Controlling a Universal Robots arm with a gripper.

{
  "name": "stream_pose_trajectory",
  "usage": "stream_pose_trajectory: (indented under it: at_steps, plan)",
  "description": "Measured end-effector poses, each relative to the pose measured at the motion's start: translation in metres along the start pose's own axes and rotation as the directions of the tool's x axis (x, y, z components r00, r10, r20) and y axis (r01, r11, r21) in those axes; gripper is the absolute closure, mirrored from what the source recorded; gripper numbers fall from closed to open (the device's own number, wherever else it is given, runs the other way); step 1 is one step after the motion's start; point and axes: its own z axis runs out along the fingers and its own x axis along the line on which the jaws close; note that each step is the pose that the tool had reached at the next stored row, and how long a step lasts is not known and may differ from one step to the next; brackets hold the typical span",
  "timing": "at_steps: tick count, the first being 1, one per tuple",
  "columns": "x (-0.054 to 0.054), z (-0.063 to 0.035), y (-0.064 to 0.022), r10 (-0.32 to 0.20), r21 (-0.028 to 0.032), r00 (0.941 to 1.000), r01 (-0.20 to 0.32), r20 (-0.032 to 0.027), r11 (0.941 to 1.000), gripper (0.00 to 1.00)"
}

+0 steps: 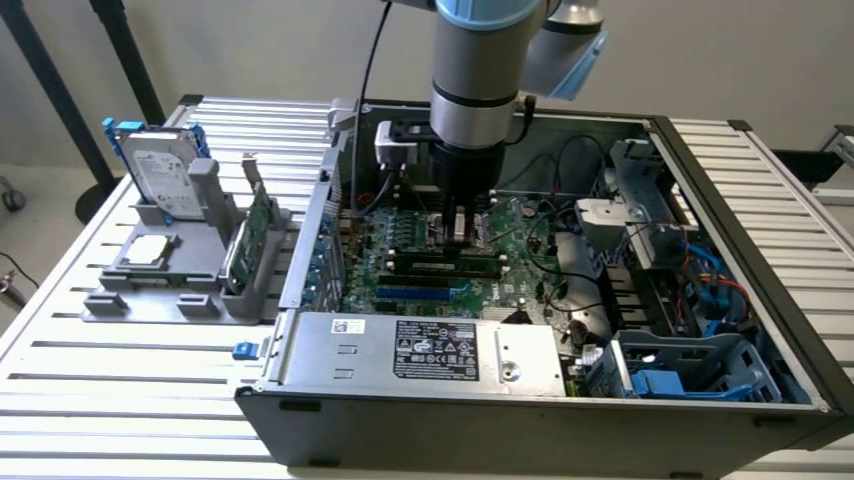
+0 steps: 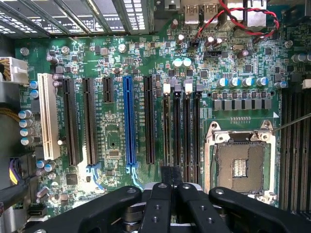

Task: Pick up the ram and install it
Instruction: 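Press down the ram until it locks into place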

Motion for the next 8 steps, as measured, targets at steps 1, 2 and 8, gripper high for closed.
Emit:
stream_pose_trajectory:
  at_steps: [1, 2, 8]
  plan:
    - [0.0000, 0.0015, 0.0000, 0.000, -0.0001, 1.0000, 0.000, 0.0001, 1.0000, 0.89]
    - [0.0000, 0.0032, 0.0001, 0.000, 0.0000, 1.0000, 0.000, 0.0005, 1.0000, 0.89]
    - [0.0002, 0.0113, 0.0003, 0.000, -0.0004, 1.0000, 0.000, 0.0002, 1.0000, 0.89]
